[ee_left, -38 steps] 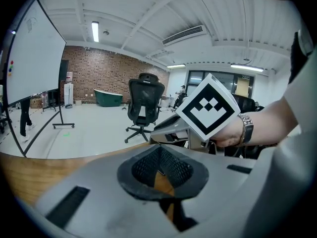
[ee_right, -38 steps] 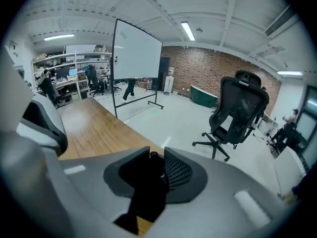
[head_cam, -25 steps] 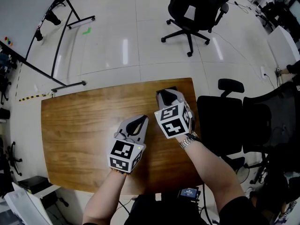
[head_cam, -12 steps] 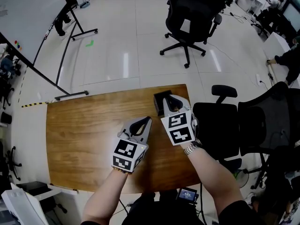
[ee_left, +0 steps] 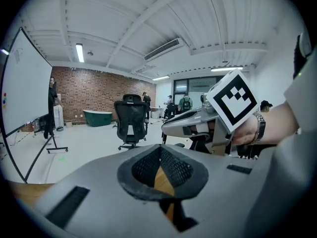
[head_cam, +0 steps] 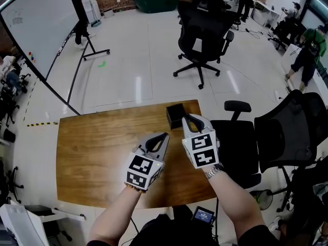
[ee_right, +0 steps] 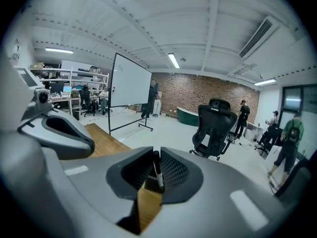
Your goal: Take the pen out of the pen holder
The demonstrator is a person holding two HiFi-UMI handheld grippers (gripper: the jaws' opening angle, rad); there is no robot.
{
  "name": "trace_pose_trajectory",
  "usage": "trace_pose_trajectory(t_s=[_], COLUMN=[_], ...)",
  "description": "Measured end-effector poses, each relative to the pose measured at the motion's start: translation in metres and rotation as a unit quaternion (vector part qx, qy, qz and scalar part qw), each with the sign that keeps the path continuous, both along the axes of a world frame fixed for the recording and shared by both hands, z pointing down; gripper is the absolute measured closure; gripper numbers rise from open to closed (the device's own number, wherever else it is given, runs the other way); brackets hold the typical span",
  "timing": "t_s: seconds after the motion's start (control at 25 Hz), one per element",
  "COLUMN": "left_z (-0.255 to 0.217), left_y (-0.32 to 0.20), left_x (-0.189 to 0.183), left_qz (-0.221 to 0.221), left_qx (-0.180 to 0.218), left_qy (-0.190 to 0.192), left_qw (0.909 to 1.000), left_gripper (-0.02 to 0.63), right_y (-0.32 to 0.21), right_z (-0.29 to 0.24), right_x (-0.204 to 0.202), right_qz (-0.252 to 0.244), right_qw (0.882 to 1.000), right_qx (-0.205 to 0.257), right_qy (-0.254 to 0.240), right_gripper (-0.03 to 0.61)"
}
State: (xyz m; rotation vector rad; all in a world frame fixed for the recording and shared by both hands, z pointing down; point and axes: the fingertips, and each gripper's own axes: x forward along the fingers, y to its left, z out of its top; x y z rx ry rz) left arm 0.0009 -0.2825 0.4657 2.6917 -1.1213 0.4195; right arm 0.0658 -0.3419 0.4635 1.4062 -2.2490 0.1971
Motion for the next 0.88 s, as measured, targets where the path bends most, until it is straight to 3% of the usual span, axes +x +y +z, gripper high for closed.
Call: trace_pose_trajectory(t_s=[0.88], left_z=[-0.057], left_y=[0.138], left_x=[-0.028], left_qz=[0.048], left_qx=[0.053], left_qy=[-0.003], left_qw=[0.9975], left_gripper=[0.609], right_y=[0.166], right_z=[-0.057], right_x=[-0.023], right_qz=[0.01], right_qw=[0.999], right_qx=[0.038], right_qy=[-0.034], right_gripper=[0.534])
